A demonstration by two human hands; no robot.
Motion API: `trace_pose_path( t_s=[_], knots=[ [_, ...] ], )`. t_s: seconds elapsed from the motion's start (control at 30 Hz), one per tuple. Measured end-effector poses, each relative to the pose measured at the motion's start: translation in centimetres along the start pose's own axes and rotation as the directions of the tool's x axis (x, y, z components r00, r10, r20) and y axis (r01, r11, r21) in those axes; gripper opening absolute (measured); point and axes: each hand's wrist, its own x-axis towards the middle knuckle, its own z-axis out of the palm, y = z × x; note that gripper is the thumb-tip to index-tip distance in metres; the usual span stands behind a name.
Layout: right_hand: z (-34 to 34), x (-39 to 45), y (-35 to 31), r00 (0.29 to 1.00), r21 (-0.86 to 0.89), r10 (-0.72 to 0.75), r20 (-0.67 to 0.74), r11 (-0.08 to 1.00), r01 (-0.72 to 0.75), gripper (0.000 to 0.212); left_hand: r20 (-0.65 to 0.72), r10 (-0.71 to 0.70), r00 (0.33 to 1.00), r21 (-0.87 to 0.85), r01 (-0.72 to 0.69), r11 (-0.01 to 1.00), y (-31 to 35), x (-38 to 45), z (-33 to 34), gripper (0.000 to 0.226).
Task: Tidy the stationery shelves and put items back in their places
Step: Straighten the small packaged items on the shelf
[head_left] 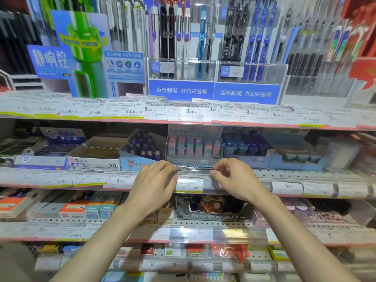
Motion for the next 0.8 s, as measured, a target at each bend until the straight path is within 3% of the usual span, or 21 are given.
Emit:
trace_pose_path(
  t_s=[0.4,0.63,0.8],
  knots=[
    [-1.1,1.4,-1.0,0.962,0.182,0.052,0.267,0.978,-0.104,0.016,0.038,0.0,0.999,-0.037,0.001,0.999,-0.1,0.1,-0.2,0.039],
    [-1.3,1.7,-0.9,0.971,0.372,0.072,0.23,0.915,-0.156,0.01,0.017,0.027,0.999,-0.062,-0.026,0.998,-0.5,0.3,0.0,0.028],
    [-2.5,1.0,-0.8,0.986,0.462,0.114,0.122,0.873,-0.158,0.01,-0.014,0.023,1.0,-0.075,-0.024,0.997,-0.5,0.5,0.0,0.035]
  ],
)
